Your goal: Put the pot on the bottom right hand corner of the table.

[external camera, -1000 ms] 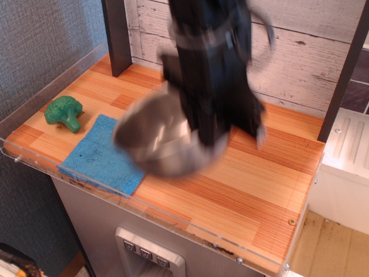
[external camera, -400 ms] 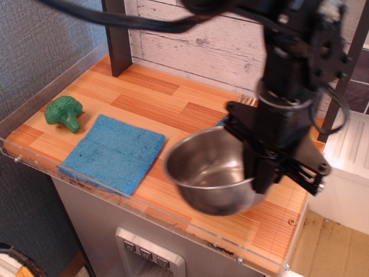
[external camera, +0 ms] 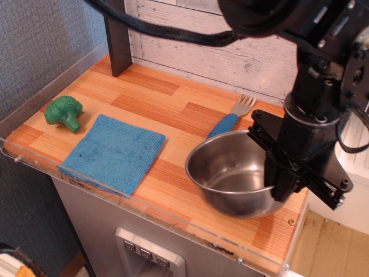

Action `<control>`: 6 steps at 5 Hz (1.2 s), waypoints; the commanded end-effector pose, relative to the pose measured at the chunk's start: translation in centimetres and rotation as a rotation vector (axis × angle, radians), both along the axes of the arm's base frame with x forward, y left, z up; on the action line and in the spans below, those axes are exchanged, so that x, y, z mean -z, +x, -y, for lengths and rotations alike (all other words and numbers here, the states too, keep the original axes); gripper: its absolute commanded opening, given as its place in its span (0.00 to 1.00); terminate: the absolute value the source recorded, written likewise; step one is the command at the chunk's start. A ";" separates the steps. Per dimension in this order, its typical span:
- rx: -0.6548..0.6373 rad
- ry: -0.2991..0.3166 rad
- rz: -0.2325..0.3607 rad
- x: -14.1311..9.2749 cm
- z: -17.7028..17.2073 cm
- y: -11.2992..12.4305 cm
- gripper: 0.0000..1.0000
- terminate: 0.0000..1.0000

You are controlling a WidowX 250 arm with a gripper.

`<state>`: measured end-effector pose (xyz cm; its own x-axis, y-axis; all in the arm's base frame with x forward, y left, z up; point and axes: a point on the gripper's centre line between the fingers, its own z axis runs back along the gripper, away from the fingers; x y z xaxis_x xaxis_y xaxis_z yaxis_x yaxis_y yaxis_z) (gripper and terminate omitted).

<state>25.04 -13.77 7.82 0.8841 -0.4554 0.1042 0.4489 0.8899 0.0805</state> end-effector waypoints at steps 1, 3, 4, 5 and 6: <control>-0.053 -0.019 0.016 -1.8 -0.4 0.3 1.00 0.00; -0.315 -0.105 -0.020 -8.4 -5.0 0.5 1.00 0.00; -0.464 -0.067 -0.038 -11.1 -9.7 0.3 1.00 0.00; -0.488 0.062 -0.055 -10.4 -11.8 0.3 1.00 0.00; -0.468 0.087 -0.068 -9.3 -13.1 -0.1 1.00 0.00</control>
<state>25.12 -0.43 15.44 0.9998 -0.0149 -0.0122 0.0165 0.9894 0.1443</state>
